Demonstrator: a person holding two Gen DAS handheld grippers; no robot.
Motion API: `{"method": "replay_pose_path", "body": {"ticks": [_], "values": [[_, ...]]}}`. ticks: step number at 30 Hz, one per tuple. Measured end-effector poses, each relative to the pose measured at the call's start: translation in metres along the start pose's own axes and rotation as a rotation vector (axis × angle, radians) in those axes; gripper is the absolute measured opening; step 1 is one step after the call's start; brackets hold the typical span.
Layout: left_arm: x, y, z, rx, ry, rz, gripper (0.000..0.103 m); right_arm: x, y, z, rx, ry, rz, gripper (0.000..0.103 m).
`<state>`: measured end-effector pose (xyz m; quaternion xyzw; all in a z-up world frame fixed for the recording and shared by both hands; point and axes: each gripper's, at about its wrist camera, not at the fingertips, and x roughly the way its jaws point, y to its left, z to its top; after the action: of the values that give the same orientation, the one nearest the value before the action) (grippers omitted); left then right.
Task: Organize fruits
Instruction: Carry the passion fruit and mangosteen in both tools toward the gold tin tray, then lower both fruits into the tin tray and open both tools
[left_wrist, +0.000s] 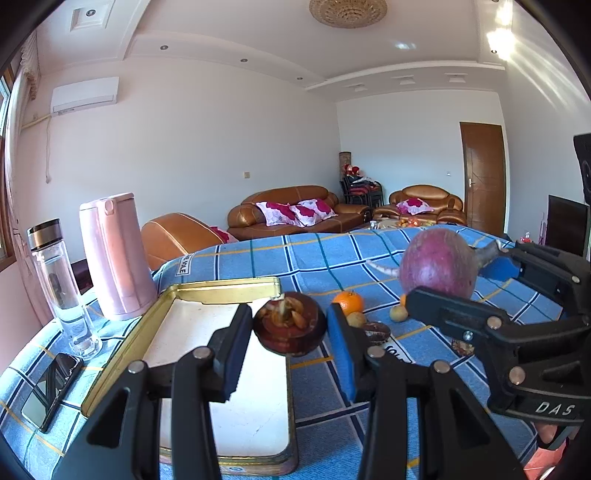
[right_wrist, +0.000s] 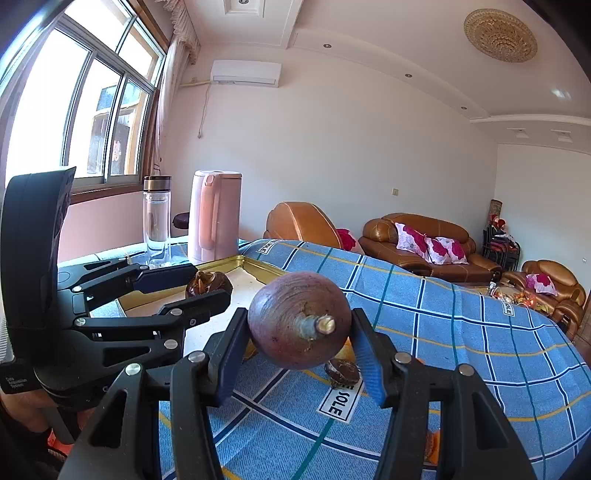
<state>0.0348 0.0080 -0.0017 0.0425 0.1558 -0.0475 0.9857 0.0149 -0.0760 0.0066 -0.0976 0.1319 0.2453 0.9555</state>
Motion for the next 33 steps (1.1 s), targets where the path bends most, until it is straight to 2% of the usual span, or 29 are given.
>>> {"method": "replay_pose_path", "body": {"ticks": [20, 33], "values": [[0.021, 0.043, -0.006, -0.035, 0.057, 0.081, 0.043, 0.042, 0.022, 0.023, -0.040, 0.034, 0.086, 0.056], [0.041, 0.072, -0.014, -0.057, 0.126, 0.129, 0.043, 0.080, 0.038, 0.024, -0.043, 0.106, 0.144, 0.056]]}}
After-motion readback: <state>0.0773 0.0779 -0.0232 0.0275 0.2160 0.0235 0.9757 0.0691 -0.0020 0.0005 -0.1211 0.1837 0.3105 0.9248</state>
